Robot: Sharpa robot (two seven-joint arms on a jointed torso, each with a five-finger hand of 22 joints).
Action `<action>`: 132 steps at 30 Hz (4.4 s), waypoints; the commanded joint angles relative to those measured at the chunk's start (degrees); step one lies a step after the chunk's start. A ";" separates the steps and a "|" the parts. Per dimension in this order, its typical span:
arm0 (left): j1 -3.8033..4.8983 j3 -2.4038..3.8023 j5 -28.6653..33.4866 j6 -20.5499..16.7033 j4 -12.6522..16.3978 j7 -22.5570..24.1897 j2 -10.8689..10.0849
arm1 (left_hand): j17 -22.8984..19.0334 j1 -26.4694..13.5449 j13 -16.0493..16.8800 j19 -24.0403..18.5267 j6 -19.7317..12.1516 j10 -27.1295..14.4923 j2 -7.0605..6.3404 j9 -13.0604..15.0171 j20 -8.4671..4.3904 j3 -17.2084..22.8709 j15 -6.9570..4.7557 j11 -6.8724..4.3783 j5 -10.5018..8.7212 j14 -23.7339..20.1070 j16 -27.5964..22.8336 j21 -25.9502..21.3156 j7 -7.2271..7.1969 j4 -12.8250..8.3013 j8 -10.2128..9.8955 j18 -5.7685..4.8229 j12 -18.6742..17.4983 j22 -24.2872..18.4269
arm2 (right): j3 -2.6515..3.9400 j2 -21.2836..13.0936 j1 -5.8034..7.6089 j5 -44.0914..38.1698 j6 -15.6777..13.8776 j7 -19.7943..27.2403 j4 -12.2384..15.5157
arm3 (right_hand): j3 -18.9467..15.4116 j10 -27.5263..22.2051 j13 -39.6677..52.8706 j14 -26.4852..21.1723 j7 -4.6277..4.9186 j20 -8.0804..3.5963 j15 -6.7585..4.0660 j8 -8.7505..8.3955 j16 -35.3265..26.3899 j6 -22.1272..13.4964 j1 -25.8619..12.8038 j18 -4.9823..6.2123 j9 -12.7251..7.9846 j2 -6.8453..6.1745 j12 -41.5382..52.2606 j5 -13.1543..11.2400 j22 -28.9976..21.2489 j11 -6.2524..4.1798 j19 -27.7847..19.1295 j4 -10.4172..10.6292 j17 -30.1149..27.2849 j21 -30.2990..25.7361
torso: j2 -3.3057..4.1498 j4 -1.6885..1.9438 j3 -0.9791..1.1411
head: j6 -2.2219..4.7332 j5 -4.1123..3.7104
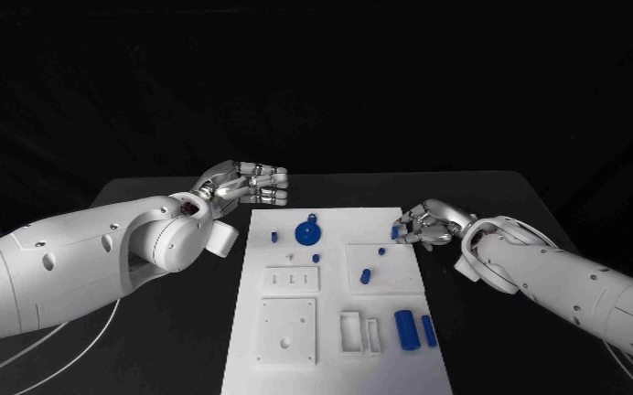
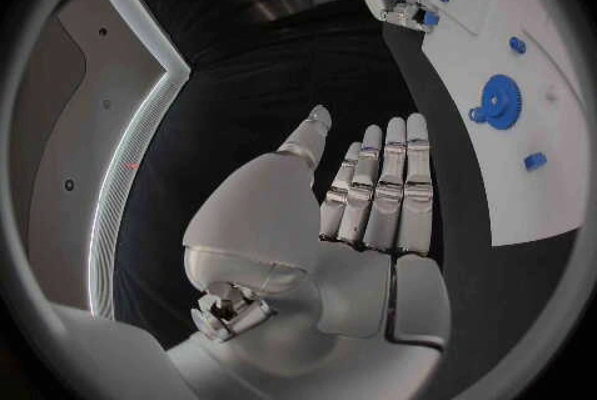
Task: Assemble the parts on the task board
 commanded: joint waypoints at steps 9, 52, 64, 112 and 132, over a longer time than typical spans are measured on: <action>0.02 0.03 -0.37 1.18 0.21 0.24 -0.04 | 0.04 0.30 0.10 -0.15 -0.61 -0.32 -0.12 -0.07 0.06 -0.28 0.12 0.00 -0.05 -0.07 0.18 -0.13 0.02 -0.31 -0.38 -0.45 0.06 -0.01 | -0.05 0.28 -0.15 -0.11 0.81 -0.84 0.15 | -3.91 -0.48 -0.10 -0.01 0.00 0.31 0.27 0.32 -0.14 -0.34 -0.21 0.93 0.11 0.98 0.21 -1.08 0.69 0.04 1.90 0.75 0.03 -0.11 | 0.03 0.09 -0.04 | -0.08 -0.06; 0.02 0.03 -0.67 1.58 0.16 0.02 -0.16 | 0.03 0.65 0.09 -0.15 -0.89 -0.37 -0.07 -0.08 0.02 -0.16 0.09 0.01 0.16 -0.03 0.20 -0.09 0.06 -0.90 -0.38 -0.43 0.06 0.00 | -0.05 0.52 -0.42 -0.59 -1.41 -2.45 0.62 | -7.86 -1.35 -0.87 -0.17 0.11 0.59 0.51 0.35 -0.31 -1.85 -0.32 1.17 0.17 -0.67 0.05 -1.65 0.76 0.32 1.78 5.25 -0.32 -1.11 | 0.05 0.08 -0.05 | -0.09 -0.18; 0.02 0.03 -0.67 1.69 0.14 -0.01 -0.15 | 0.03 0.65 0.09 -0.15 -0.89 -0.37 -0.07 -0.08 0.02 -0.16 0.09 0.01 0.16 -0.03 0.20 -0.09 0.06 -0.90 -0.38 -0.43 0.06 0.00 | -0.05 0.95 -0.51 -0.97 -2.10 -3.12 0.64 | -8.05 -1.23 -0.87 -0.10 0.01 0.57 0.47 0.37 -0.17 -1.63 -0.61 1.19 0.18 -0.61 0.17 -1.56 0.81 0.25 1.87 6.06 -0.22 -0.84 | 0.03 0.08 -0.02 | -0.11 -0.12; 0.02 0.03 -0.77 2.24 0.16 -0.31 -0.26 | 0.04 0.44 0.09 -0.16 -1.10 -0.39 0.05 -0.09 0.03 -0.12 0.09 0.02 0.18 -0.02 0.19 -0.05 0.08 -1.08 -0.39 -0.42 0.06 0.00 | -0.04 0.76 -0.95 0.16 -1.98 -2.08 0.38 | -0.56 -0.78 -0.65 0.18 -0.37 0.24 0.14 0.33 0.20 1.18 -3.47 1.01 0.10 3.00 0.50 -2.23 1.00 -0.22 1.92 0.56 0.38 1.04 | 0.06 0.03 -0.02 | -0.03 -0.48; 0.02 0.03 -0.94 2.51 0.10 -0.56 -0.21 | 0.04 0.35 0.09 -0.20 -1.81 -0.70 0.07 -0.13 0.06 -0.13 0.13 0.13 0.18 -0.07 0.18 -0.02 0.16 -1.07 -0.45 -0.40 0.05 0.00 | -0.03 1.18 -0.98 0.30 -1.26 -1.72 0.12 | -2.01 -1.04 -0.83 0.03 -0.05 0.35 0.26 0.32 -0.05 -0.26 -2.71 1.06 0.10 2.45 0.26 -2.32 1.05 0.01 1.85 0.99 0.16 0.92 | 0.07 0.09 0.02 | -0.13 -0.44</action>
